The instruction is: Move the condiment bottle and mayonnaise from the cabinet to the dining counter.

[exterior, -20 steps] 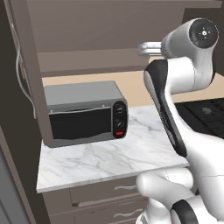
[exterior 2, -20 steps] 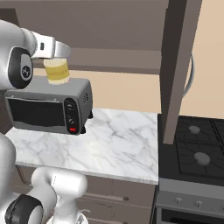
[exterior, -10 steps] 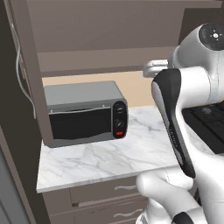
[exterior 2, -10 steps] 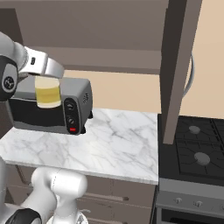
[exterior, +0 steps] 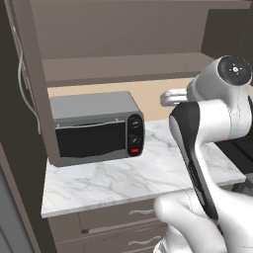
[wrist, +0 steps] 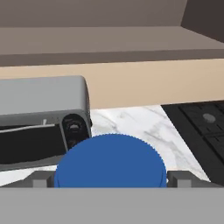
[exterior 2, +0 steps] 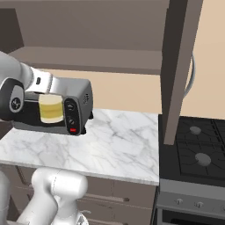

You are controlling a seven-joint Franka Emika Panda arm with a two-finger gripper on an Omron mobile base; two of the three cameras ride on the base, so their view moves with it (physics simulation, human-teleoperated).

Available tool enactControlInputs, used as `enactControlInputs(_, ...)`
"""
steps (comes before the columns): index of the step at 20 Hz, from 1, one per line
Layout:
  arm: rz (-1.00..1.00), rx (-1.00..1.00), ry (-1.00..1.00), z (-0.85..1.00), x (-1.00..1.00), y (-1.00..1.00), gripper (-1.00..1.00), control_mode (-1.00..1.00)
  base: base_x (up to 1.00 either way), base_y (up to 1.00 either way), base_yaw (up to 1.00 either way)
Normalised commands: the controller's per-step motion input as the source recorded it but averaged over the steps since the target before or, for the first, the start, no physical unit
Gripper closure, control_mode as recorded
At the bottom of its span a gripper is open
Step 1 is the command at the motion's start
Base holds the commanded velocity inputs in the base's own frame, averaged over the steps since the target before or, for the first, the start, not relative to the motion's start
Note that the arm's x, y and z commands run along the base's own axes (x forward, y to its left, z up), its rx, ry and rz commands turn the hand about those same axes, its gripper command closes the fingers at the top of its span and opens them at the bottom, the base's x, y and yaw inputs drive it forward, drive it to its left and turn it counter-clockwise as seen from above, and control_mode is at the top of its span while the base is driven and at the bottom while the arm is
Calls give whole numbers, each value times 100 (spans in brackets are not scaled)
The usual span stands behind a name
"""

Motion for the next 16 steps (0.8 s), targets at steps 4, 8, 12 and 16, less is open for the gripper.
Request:
enactControlInputs(4,0,0,0,-6,-1,0,100,100,-60,-10,0)
enactControlInputs(8,0,0,0,0,0,0,100,100,-100,-44,0)
enactControlInputs(12,0,0,0,0,0,0,100,100,-100,-42,-2)
enactControlInputs(16,0,0,0,0,0,0,100,100,-65,-24,-52)
